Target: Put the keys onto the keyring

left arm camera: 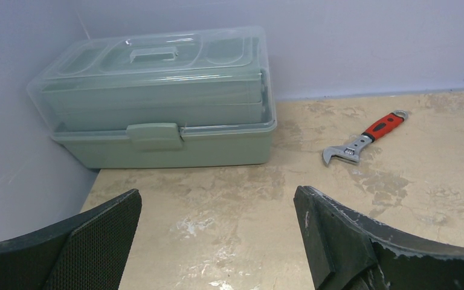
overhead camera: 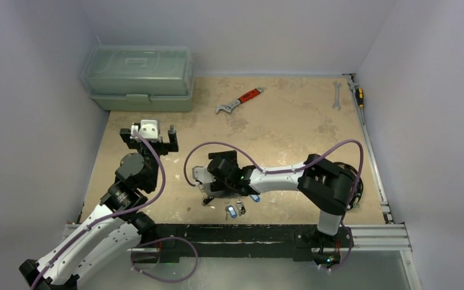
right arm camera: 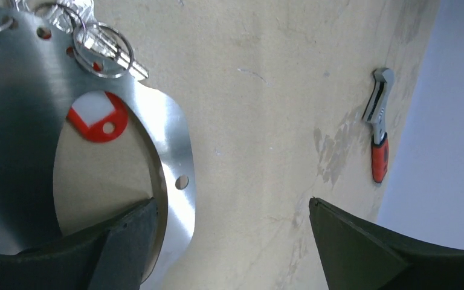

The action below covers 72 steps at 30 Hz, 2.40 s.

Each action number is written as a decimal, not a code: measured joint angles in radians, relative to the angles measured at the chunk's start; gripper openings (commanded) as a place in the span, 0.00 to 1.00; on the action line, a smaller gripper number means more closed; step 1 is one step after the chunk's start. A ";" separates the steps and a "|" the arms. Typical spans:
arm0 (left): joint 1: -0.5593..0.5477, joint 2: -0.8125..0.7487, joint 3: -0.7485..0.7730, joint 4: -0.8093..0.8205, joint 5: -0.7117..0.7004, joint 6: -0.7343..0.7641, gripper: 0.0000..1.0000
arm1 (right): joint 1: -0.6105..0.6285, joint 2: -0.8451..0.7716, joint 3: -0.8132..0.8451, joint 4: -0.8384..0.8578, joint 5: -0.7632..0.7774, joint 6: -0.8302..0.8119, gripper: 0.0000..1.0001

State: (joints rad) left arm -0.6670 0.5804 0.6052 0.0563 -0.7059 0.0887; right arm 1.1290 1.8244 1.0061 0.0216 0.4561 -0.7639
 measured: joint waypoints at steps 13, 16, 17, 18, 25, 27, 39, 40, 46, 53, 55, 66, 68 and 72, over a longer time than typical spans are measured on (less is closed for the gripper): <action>0.005 0.003 0.000 0.000 0.000 0.001 0.99 | -0.005 -0.274 -0.051 0.005 0.126 0.039 0.99; 0.006 0.006 0.000 0.001 0.003 0.004 0.99 | -0.005 -0.350 -0.043 0.029 0.147 0.091 0.99; 0.006 0.008 0.000 0.001 0.003 0.005 1.00 | -0.005 -0.370 -0.041 0.034 0.153 0.108 0.99; 0.006 0.011 0.000 0.001 0.003 0.007 0.99 | -0.005 -0.401 -0.041 0.043 0.158 0.137 0.99; 0.006 0.036 0.000 0.001 0.002 0.009 0.99 | -0.040 -0.612 -0.078 0.112 0.179 0.375 0.99; 0.006 0.042 0.000 0.001 0.002 0.009 0.99 | -0.068 -0.676 -0.100 0.112 0.188 0.462 0.99; 0.014 0.108 0.000 0.002 -0.005 0.009 0.99 | -0.313 -0.950 -0.228 -0.061 0.045 1.003 0.99; 0.015 0.113 0.000 0.002 -0.005 0.008 0.99 | -0.328 -0.956 -0.233 -0.072 0.029 1.032 0.99; 0.019 0.132 0.000 0.002 -0.005 0.008 0.99 | -0.366 -0.992 -0.294 -0.126 -0.049 1.168 0.99; 0.032 0.177 0.007 -0.006 0.008 0.005 0.99 | -0.366 -1.001 -0.327 -0.147 -0.106 1.281 0.99; 0.034 0.180 0.008 -0.008 0.011 0.003 0.99 | -0.366 -1.015 -0.343 -0.145 -0.117 1.289 0.99; 0.048 0.183 0.008 -0.008 0.026 0.000 0.99 | -0.366 -1.032 -0.378 -0.099 -0.187 1.291 0.99; 0.050 0.183 0.008 -0.008 0.027 0.000 0.99 | -0.366 -1.027 -0.379 -0.090 -0.202 1.287 0.99; 0.052 0.183 0.008 -0.008 0.030 0.000 0.99 | -0.366 -1.025 -0.388 -0.055 -0.233 1.285 0.99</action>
State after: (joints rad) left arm -0.6151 0.7635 0.6136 0.0483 -0.6762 0.0891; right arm 0.7628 0.7998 0.6186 -0.0334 0.2230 0.5209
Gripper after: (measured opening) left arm 0.993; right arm 0.987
